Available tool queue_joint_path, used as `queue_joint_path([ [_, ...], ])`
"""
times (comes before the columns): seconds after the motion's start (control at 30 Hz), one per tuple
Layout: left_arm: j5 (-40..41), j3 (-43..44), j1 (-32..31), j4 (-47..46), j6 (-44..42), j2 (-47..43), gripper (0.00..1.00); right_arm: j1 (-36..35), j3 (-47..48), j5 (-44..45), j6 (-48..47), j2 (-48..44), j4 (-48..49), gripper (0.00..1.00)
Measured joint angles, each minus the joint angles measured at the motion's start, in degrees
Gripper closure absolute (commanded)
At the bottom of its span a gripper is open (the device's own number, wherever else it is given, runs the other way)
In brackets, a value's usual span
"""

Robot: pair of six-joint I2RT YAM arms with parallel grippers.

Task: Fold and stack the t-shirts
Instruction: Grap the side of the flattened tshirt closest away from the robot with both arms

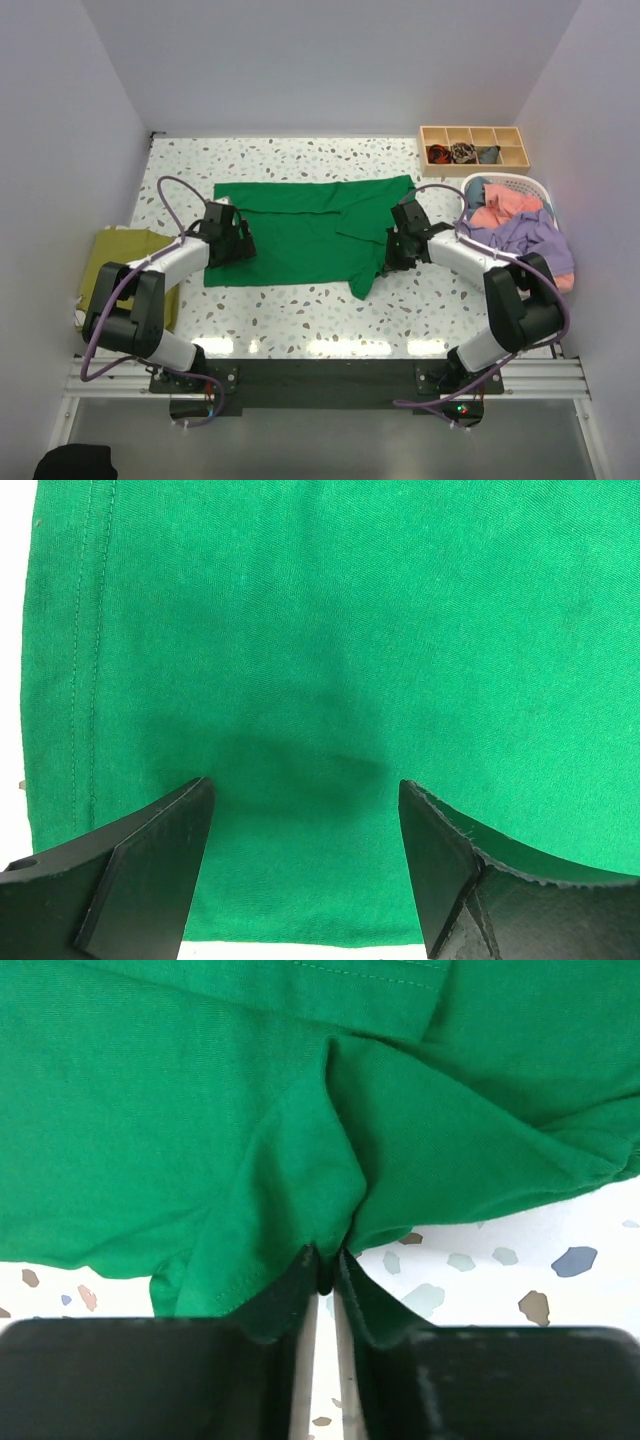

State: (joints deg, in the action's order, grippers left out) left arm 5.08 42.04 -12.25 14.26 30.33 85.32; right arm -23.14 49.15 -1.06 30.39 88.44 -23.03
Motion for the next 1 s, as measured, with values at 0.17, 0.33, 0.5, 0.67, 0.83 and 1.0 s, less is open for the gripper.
queue_joint_path([
  [0.17, 0.1, 0.0, 0.0, 0.1, 0.0, 0.0, 0.21, 0.0, 0.0, 0.0, 0.0, -0.2, 0.1, 1.0],
  [0.33, 1.0, 0.1, 0.0, 1.2, 0.0, -0.5, 0.19, 0.0, 0.0, 0.1, 0.0, -4.3, -1.5, 1.0],
  [0.5, 2.3, 1.0, 0.0, 3.1, -0.1, -2.3, 0.18, 0.0, -1.3, 0.5, 0.5, -11.6, -3.3, 1.0],
  [0.67, 2.6, 1.2, 0.0, 4.2, 0.0, -3.6, 0.18, 0.0, -1.9, 1.6, 1.3, -16.2, -5.7, 1.0],
  [0.83, 2.3, -1.2, 0.0, 4.7, 1.2, -6.8, 0.17, 0.0, -1.9, 2.3, 1.7, -19.4, -8.2, 1.0],
  [1.0, 2.8, -5.6, 0.0, 6.6, 5.2, -11.5, 0.18, 0.0, -1.1, 3.5, 1.8, -21.8, -11.1, 1.0],
])
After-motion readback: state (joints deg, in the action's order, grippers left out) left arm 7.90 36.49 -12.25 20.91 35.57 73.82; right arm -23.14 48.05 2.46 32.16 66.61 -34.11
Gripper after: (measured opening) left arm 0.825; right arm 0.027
